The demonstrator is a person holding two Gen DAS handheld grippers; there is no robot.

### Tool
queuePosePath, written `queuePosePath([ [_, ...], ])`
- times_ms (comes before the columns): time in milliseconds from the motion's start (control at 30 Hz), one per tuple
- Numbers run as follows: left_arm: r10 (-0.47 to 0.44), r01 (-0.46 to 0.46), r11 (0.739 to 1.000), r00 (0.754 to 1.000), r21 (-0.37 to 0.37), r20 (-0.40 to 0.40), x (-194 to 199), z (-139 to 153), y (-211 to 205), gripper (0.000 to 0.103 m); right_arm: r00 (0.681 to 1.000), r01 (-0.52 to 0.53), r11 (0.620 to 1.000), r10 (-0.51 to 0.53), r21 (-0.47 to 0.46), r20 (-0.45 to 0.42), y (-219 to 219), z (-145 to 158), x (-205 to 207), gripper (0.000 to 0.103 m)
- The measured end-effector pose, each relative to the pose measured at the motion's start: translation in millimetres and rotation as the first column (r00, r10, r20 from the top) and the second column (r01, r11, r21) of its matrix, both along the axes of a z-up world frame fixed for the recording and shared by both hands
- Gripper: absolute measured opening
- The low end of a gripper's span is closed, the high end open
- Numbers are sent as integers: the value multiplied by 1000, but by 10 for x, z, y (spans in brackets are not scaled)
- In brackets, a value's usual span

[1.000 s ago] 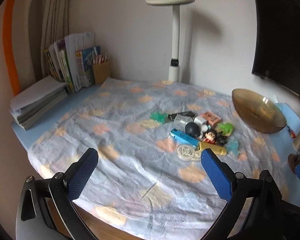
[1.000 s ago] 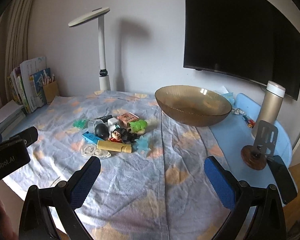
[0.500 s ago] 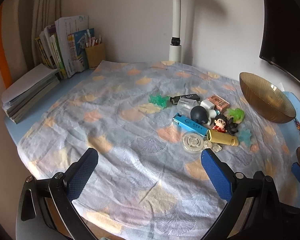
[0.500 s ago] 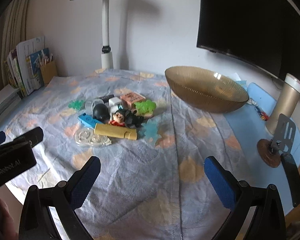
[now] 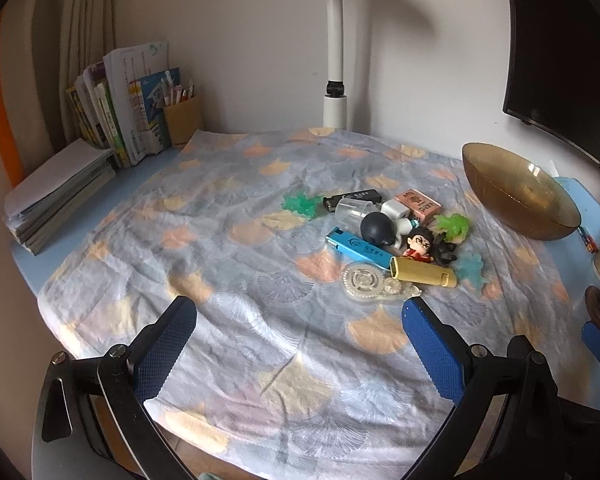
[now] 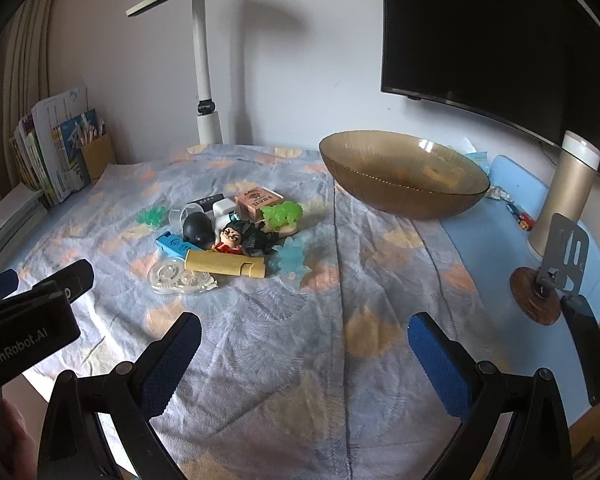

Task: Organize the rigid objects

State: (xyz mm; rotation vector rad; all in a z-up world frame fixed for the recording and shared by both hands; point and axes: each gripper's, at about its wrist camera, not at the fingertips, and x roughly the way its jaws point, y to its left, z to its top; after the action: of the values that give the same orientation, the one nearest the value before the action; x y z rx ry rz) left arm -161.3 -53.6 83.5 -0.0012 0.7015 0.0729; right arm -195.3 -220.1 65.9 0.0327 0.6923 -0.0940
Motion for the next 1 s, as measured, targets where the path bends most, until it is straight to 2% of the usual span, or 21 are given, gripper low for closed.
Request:
queuePosePath([
  [267, -16, 16, 1000, 1000, 2, -12, 40, -35, 18, 102, 1000, 10, 1000, -10, 17, -11, -62, -16, -18, 103],
  [400, 26, -26, 999, 1000, -20, -14, 151, -47, 316, 102, 1000, 4, 1000, -3, 21, -24, -75, -46, 29, 103],
  [567, 62, -67, 995, 996, -78, -67, 422, -118, 708, 102, 997, -69, 997, 70, 37, -24, -89, -30, 194, 103],
  [700, 19, -26, 997, 995, -74, -94, 706, -111, 800, 102, 988, -148, 988, 150, 40, -42, -84, 35, 436, 103],
  [767, -47, 38, 996, 993, -81, -109, 874, -100, 799, 102, 977, -205, 979, 206, 18, -61, -50, 77, 563, 103],
  [833, -133, 113, 985, 980, -132, -146, 1071, -127, 792, 102, 960, -274, 960, 268, -64, -87, 38, 109, 683, 103],
  [933, -228, 178, 954, 953, -242, -199, 1418, -236, 764, 102, 910, -408, 899, 387, -161, -150, 192, 85, 836, 102],
  [1000, -229, 179, 956, 950, -232, -211, 1575, -300, 698, 100, 862, -497, 850, 462, -174, -206, 246, 10, 958, 92],
])
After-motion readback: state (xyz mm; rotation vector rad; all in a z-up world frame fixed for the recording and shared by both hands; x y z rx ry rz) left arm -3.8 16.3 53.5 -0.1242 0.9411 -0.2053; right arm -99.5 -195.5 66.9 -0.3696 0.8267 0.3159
